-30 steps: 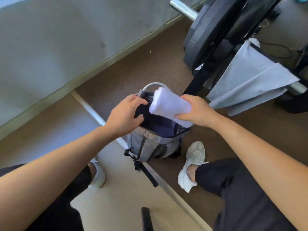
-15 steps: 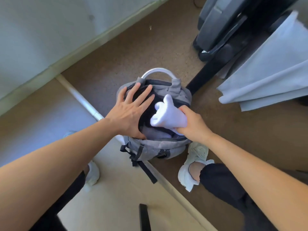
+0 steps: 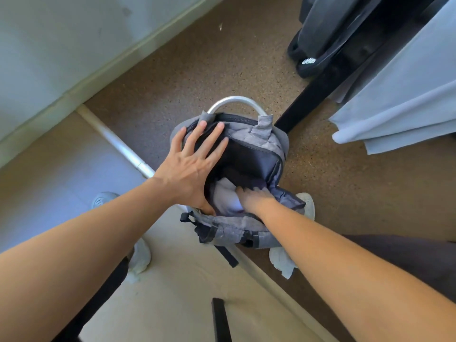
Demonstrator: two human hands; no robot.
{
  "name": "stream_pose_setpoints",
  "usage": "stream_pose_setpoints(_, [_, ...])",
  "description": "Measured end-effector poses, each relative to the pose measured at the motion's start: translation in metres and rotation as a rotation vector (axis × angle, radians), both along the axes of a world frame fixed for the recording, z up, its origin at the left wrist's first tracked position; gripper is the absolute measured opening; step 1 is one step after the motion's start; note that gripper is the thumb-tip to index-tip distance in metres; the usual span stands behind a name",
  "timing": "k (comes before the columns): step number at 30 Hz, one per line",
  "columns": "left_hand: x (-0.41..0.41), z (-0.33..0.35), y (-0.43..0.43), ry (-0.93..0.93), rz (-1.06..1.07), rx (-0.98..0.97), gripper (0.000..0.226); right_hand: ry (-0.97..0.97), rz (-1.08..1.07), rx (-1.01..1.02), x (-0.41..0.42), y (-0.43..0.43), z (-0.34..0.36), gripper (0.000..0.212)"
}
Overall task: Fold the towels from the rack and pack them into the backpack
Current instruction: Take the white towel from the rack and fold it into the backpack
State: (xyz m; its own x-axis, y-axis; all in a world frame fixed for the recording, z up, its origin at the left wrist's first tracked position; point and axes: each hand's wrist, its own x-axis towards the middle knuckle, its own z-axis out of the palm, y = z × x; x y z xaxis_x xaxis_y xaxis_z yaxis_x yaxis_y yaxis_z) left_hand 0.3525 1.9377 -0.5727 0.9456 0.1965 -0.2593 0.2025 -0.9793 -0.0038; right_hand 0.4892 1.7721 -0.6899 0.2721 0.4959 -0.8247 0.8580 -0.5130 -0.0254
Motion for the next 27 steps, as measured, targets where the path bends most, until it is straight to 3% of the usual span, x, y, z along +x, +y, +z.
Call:
stream_pose_setpoints(4, [-0.003,0.0,0.002,-0.014,-0.001,-0.028,0.158,-0.079,0.054,-0.05,-0.001,0.0,-0.007,0.063])
stream_pose_setpoints(6, [-0.003,0.001,-0.001,-0.031,-0.001,-0.042,0.155,-0.08,0.097,0.142,-0.004,-0.002,0.002,0.066])
stream_pose_setpoints(8, [-0.003,0.001,-0.003,-0.034,-0.004,-0.055,0.156,-0.019,0.127,0.356,-0.011,-0.003,0.012,0.083])
stream_pose_setpoints(11, [-0.003,0.003,-0.002,-0.008,-0.001,-0.057,0.161,0.037,0.154,0.459,-0.023,0.006,0.017,0.089])
stream_pose_setpoints(17, [-0.002,0.004,-0.002,0.022,0.009,-0.063,0.164,-0.03,0.117,0.347,-0.03,0.032,0.009,0.076])
stream_pose_setpoints(21, [-0.003,0.001,0.0,0.023,0.018,-0.064,0.165,0.091,0.014,0.192,-0.032,0.038,0.004,0.051])
stream_pose_setpoints(27, [-0.001,0.003,-0.001,0.014,0.017,-0.062,0.165,0.242,-0.066,0.1,-0.022,0.039,0.011,0.055])
